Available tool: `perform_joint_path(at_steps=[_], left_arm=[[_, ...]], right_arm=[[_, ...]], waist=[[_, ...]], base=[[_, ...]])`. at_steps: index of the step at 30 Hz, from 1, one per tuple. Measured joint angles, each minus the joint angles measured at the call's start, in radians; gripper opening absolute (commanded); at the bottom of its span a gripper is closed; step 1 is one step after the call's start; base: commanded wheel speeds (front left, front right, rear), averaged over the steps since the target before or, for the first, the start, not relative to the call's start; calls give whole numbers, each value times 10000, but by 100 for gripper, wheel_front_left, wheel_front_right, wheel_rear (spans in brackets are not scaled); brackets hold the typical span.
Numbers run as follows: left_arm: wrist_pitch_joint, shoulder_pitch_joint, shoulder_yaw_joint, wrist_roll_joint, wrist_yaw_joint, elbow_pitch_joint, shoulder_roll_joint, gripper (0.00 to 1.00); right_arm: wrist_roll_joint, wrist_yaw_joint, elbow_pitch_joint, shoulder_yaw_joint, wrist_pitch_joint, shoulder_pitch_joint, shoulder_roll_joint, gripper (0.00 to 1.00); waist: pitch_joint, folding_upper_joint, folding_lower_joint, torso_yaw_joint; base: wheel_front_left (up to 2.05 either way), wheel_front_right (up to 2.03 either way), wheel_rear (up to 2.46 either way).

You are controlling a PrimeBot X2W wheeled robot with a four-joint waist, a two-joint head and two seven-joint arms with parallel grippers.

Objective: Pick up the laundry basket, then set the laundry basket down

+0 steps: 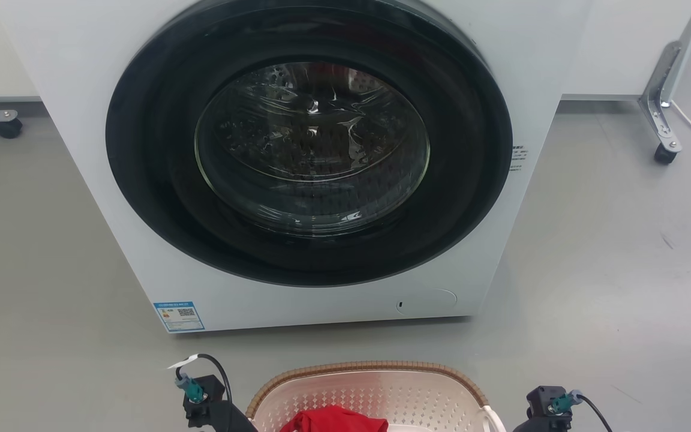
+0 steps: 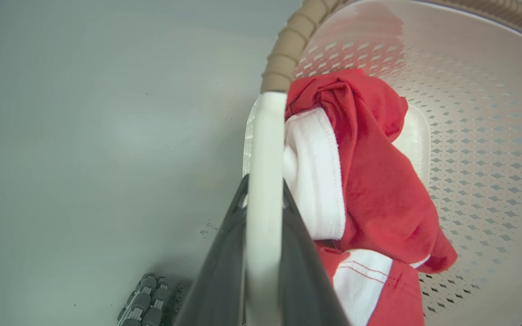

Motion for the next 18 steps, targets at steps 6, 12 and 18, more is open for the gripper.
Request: perform_joint_path(at_steps=[6, 12, 18], left_arm=[[0, 0, -82, -46, 0, 21, 4, 0], [-4, 0, -132, -98, 2, 71, 4, 0], [-27, 0, -176, -173, 13, 71, 4, 0]], right_arm=[[88, -8, 12, 113, 2, 0, 0, 0], [184, -8, 27, 182, 2, 0, 0, 0], [259, -10, 33, 244, 0, -12, -2, 0]], waist=[[8, 0, 0, -6], [26, 0, 0, -15], [61, 0, 0, -24]], base=[[0, 0, 0], [0, 0, 0], [0, 0, 0]])
